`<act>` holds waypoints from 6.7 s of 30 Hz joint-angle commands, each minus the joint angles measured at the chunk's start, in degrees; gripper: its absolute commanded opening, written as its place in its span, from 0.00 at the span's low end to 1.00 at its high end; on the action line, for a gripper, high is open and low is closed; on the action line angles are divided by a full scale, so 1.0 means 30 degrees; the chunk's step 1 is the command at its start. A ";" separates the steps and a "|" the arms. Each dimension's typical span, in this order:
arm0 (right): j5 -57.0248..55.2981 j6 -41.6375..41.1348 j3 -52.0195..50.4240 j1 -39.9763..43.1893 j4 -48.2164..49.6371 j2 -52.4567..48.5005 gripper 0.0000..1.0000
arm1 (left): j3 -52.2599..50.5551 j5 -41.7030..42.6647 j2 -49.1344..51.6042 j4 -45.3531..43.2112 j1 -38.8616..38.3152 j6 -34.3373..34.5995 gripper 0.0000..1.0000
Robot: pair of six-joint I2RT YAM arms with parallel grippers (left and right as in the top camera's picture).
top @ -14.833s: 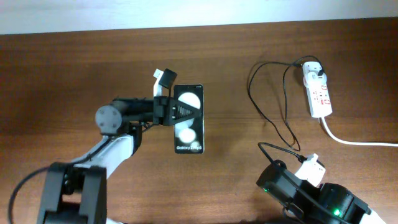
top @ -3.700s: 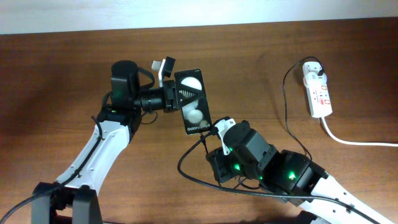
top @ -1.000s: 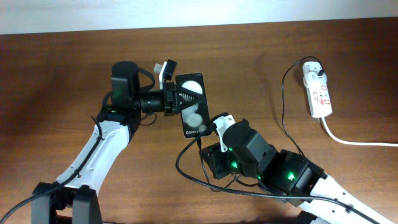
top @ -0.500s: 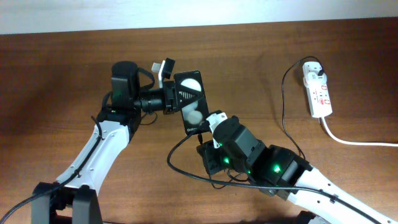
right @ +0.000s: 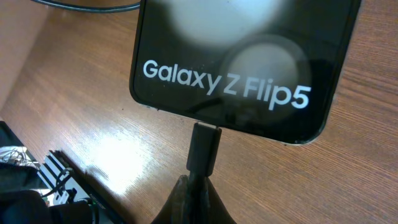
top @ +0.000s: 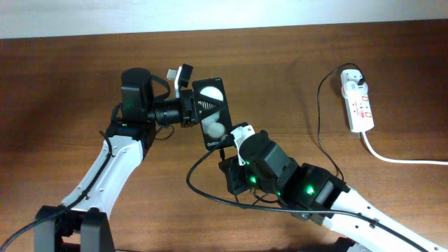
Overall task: Plug charger to phone and switch on socket
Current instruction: 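Push the USB-C plug up into the phone's bottom port with right gripper, then open the right gripper off the cable and pull it away, then lower the phone flat onto the table with left gripper and release, then retract the left arm to rest and move right gripper toward power strip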
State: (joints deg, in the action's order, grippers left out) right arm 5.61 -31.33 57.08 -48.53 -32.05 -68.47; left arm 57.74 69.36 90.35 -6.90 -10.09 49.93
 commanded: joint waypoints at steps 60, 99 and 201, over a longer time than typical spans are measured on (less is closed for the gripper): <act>-0.3118 0.0131 0.1158 -0.0051 -1.0783 1.3814 0.92 | 0.3271 -0.8029 0.5938 0.4065 -0.3854 -0.8116 0.00; -0.3177 0.0270 0.1158 -0.0051 -1.1759 1.3806 0.99 | 0.6732 -1.6968 1.1672 1.3406 -0.3840 -1.0251 0.99; -0.3439 -0.4007 -0.0066 0.8692 -1.3959 0.3140 0.04 | 0.7023 -2.5879 -2.9988 3.3674 0.3424 -1.0812 0.99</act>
State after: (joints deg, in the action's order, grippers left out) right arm -4.80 -43.48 56.97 -22.70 -73.76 -59.09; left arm 78.54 -7.97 0.84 91.55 -0.19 16.93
